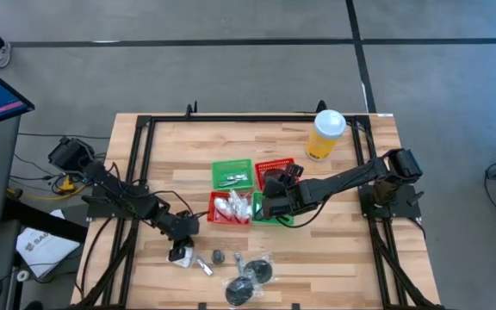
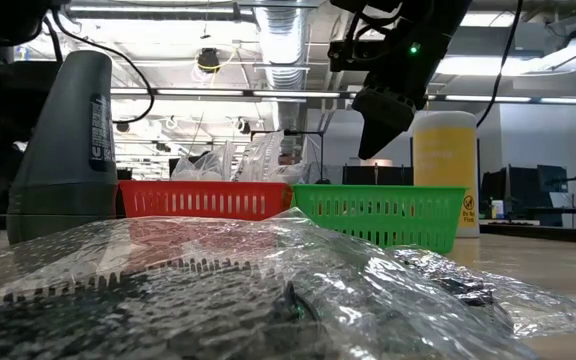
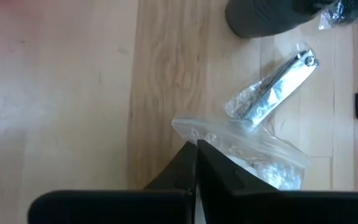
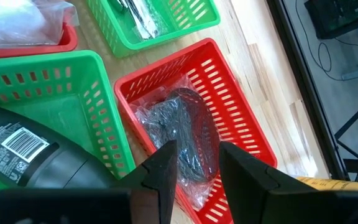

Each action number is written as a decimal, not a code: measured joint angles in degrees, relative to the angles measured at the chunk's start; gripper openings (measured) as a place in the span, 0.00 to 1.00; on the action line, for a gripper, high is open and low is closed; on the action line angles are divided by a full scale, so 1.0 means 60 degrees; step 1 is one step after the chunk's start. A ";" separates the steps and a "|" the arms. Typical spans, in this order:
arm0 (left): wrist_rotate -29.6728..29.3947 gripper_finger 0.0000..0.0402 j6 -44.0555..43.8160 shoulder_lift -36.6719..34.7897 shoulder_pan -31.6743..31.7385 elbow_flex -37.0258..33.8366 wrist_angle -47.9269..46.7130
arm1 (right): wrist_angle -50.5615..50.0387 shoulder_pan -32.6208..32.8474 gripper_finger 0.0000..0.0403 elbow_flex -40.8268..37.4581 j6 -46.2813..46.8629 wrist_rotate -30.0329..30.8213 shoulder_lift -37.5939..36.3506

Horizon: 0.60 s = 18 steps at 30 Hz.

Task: Pick & Place Travel size toiletries
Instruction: Put the white cotton pack into the left red basket

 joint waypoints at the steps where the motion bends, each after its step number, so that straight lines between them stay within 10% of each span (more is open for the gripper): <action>1: -0.0045 0.00 0.0000 0.0000 0.0016 0.0000 0.0000 | -0.0003 0.0000 0.27 0.0000 0.0000 0.0000 0.0000; 18: -0.2199 0.00 0.1924 -0.2855 0.0019 0.0007 -0.0002 | -0.0002 -0.0004 0.27 0.0004 0.0000 -0.0006 0.0000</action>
